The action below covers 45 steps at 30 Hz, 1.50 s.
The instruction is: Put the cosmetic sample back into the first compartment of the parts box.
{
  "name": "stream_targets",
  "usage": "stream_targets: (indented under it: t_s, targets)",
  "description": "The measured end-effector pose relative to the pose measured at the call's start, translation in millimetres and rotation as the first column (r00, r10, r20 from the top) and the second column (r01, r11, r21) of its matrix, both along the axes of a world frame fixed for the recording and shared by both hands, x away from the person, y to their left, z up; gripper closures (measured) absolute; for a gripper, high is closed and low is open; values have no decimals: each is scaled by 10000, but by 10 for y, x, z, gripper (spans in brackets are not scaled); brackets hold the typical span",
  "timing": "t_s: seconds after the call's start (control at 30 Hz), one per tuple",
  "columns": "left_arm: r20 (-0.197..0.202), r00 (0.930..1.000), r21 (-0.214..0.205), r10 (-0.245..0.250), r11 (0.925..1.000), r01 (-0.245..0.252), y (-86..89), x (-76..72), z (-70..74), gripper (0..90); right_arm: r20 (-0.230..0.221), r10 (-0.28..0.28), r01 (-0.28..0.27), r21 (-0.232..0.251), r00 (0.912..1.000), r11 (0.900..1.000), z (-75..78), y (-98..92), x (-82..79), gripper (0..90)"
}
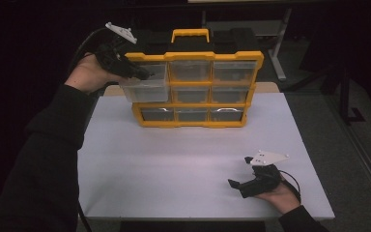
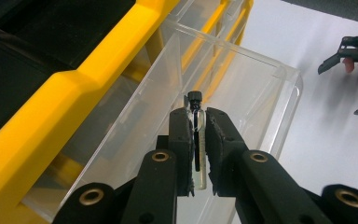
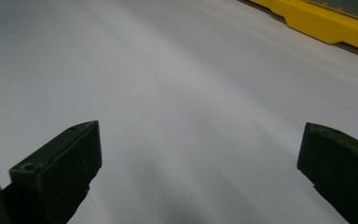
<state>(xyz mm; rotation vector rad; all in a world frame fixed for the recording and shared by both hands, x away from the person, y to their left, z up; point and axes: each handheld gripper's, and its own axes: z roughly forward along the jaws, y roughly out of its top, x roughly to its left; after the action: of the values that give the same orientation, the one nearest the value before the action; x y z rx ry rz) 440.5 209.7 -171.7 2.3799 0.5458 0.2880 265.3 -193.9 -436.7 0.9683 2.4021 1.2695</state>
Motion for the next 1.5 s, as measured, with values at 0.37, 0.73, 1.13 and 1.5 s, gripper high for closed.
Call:
stream_targets:
  t_s: [0.37, 0.73, 1.13, 1.5]
  targets:
    - [147, 9998, -373, 135, 9992, -129, 68, -20, 64, 760, -13, -9, 9, 4, 10000, 10000, 2, 2, 1, 0]
    - [163, 9988, -943, 455, 9946, -437, 361, -120, 185, 625, -37, 10, -11, -16, 10000, 10000, 0, 14, 12, 0]
    - [41, 9965, -1431, 833, 9863, -819, 656, -259, 191, 431, -6, 44, -44, -61, 10000, 10000, -3, 22, 15, 0]
    - [49, 9945, -1605, 1046, 9817, -1025, 817, -382, 37, 306, -50, 44, -45, -112, 10000, 9999, -11, 31, 20, 0]
